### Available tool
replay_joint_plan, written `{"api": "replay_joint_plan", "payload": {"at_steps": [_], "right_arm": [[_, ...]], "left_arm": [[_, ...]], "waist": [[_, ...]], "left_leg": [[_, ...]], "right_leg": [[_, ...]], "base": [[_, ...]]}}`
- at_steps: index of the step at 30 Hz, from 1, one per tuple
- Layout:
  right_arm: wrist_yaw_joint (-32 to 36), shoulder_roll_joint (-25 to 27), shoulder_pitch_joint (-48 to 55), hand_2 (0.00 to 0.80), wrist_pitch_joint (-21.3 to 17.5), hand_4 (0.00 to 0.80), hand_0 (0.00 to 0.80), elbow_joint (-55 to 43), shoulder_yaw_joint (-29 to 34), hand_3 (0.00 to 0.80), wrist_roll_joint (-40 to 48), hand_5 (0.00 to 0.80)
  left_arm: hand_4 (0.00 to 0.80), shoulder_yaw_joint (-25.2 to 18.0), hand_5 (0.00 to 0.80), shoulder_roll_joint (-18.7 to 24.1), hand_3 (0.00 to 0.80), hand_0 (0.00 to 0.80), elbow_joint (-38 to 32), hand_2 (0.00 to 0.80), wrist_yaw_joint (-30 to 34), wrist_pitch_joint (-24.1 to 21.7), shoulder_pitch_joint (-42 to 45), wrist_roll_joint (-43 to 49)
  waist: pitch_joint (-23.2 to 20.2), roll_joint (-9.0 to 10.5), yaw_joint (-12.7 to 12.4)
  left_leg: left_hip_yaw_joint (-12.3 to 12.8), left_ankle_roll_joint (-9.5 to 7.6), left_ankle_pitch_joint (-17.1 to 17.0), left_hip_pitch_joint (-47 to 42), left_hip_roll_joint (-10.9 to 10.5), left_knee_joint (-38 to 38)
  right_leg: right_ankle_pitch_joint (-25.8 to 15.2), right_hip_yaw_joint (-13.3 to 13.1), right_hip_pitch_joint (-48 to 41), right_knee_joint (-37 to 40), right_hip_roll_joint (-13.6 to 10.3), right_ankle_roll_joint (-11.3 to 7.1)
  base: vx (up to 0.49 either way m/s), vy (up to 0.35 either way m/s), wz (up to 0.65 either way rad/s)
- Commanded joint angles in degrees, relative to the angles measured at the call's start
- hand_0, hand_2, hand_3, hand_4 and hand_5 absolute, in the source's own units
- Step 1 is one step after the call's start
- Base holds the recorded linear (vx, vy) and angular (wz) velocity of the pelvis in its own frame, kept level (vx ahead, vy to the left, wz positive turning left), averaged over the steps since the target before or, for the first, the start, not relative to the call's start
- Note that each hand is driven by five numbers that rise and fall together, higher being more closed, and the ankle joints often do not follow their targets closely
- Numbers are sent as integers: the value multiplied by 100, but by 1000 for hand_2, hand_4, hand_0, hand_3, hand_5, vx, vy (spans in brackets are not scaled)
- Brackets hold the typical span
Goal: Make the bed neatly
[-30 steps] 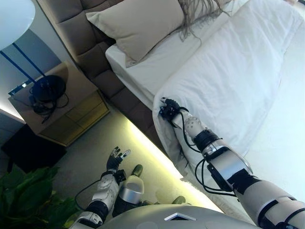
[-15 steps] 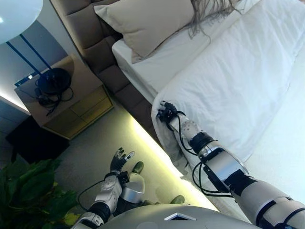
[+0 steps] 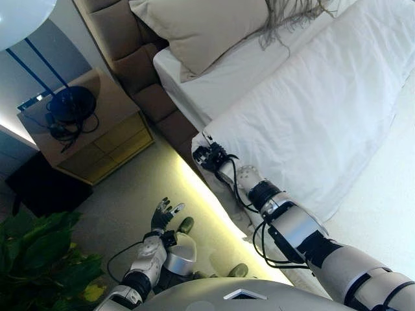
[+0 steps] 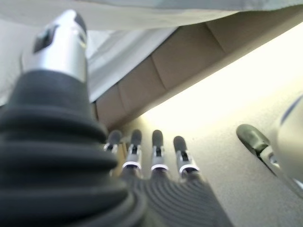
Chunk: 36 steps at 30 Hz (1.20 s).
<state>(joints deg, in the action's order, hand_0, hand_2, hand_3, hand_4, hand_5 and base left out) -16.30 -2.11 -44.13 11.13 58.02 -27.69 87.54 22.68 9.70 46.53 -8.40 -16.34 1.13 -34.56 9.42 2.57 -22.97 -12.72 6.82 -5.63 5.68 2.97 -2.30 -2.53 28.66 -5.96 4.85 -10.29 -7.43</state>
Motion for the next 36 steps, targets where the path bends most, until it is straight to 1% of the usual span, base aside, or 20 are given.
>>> {"api": "replay_joint_plan", "payload": {"at_steps": [1, 5, 8, 12, 17, 19, 21, 24, 25, 26, 28, 32, 33, 34, 36], "right_arm": [[619, -1685, -770, 0, 847, 0, 0, -607, -4, 0, 667, 0], [509, -1748, -600, 0, 903, 0, 0, -750, -166, 0, 654, 0], [562, -1760, -473, 0, 988, 0, 0, -777, -267, 0, 672, 0], [422, -1827, -262, 0, 1110, 0, 0, -929, -456, 0, 841, 0], [312, -1923, 37, 0, 972, 0, 0, -1056, -643, 0, 1075, 0], [307, -1939, 81, 0, 995, 0, 0, -980, -617, 0, 1075, 0], [241, -1967, 178, 0, 1091, 0, 0, -884, -612, 0, 855, 0], [33, -1914, 374, 0, 1525, 0, 0, -747, -758, 0, -218, 0], [19, -1880, 435, 0, 1577, 0, 0, -711, -815, 0, -409, 0], [43, -1823, 482, 0, 1663, 0, 0, -647, -863, 0, -667, 0], [276, -1658, 491, 0, 2015, 0, 0, -524, -897, 0, -1157, 0], [642, -1327, 494, 0, 2594, 0, 0, -520, -954, 0, -1245, 0], [699, -1227, 525, 0, 2745, 0, 0, -576, -991, 0, -1122, 0], [815, -1150, 589, 0, 2826, 0, 0, -634, -1022, 0, -1135, 0], [808, -1061, 739, 0, 2997, 0, 0, -851, -1147, 0, -1004, 0]], "left_arm": [[0, 549, 0, -168, 0, 0, 84, 0, 23, -246, -348, 31], [0, 588, 0, -186, 0, 0, 84, 0, -8, -263, -324, 71], [0, 604, 0, -194, 0, 0, 82, 0, -21, -260, -309, 114], [0, 615, 0, -183, 0, 0, 81, 0, -25, -254, -312, 120], [0, 655, 0, -212, 0, 0, 47, 0, -3, -305, -317, 34], [0, 677, 0, -216, 0, 0, 33, 0, -3, -292, -325, 25], [0, 687, 0, -225, 0, 0, 65, 0, 1, -318, -335, -11], [0, 663, 0, -231, 0, 0, 63, 0, -63, -303, -406, 0], [0, 663, 0, -245, 0, 0, 61, 0, -101, -289, -431, 31], [0, 657, 0, -261, 0, 0, 52, 0, -154, -264, -453, 88], [0, 621, 0, -255, 0, 0, 56, 0, -242, -190, -504, 184], [0, 491, 0, -149, 0, 0, 148, 0, -233, -51, -597, 318], [0, 468, 0, -105, 0, 0, 194, 0, -210, -63, -586, 338], [0, 427, 0, -80, 0, 0, 199, 0, -198, -57, -549, 379], [0, 359, 0, -14, 0, 0, 233, 0, -162, -73, -509, 386]], "waist": [[58, 50, -353], [31, 55, -315], [14, 57, -289], [-12, 65, -233], [-40, 38, -174], [-36, 37, -171], [-19, 35, -159], [27, 49, -138], [40, 58, -131], [55, 72, -126], [69, 119, -116], [59, 211, -77], [55, 235, -62], [54, 251, -48], [48, 285, -6]], "left_leg": [[59, -484, -247, -103, -243, -242], [93, -485, -242, -122, -232, -249], [116, -484, -240, -140, -227, -256], [154, -479, -235, -163, -222, -257], [212, -478, -245, -168, -219, -270], [222, -479, -254, -152, -222, -269], [229, -479, -256, -128, -223, -264], [247, -481, -261, -100, -216, -262], [248, -481, -260, -98, -211, -266], [249, -480, -257, -98, -206, -266], [267, -475, -247, -118, -189, -266], [303, -460, -226, -142, -150, -270], [320, -454, -217, -136, -139, -270], [331, -449, -216, -139, -134, -270], [370, -444, -211, -125, -127, -270]], "right_leg": [[-623, -74, 59, -489, -708, -60], [-622, -89, 47, -468, -699, -60], [-632, -94, 32, -442, -693, -61], [-629, -128, 26, -424, -676, -61], [-622, -146, 17, -392, -666, -55], [-634, -150, 26, -382, -666, -56], [-635, -157, 53, -391, -673, -57], [-647, -162, 85, -403, -683, -65], [-650, -161, 92, -410, -686, -73], [-653, -158, 92, -412, -683, -80], [-665, -158, 64, -385, -662, -84], [-677, -176, 59, -338, -602, -87], [-669, -179, 64, -329, -580, -90], [-679, -204, 62, -307, -561, -94], [-677, -234, 78, -277, -527, -102]], "base": [[39, -12, -2], [22, -32, -1], [8, -36, 0], [0, -4, -1], [-14, 8, -12], [-20, 4, 0], [-51, 11, 0], [-53, -14, 0], [-40, -46, 0], [-19, -80, 0], [-3, -97, 0], [3, -91, -1], [-11, -85, -1], [-20, -84, 0], [-38, -64, 0]]}}
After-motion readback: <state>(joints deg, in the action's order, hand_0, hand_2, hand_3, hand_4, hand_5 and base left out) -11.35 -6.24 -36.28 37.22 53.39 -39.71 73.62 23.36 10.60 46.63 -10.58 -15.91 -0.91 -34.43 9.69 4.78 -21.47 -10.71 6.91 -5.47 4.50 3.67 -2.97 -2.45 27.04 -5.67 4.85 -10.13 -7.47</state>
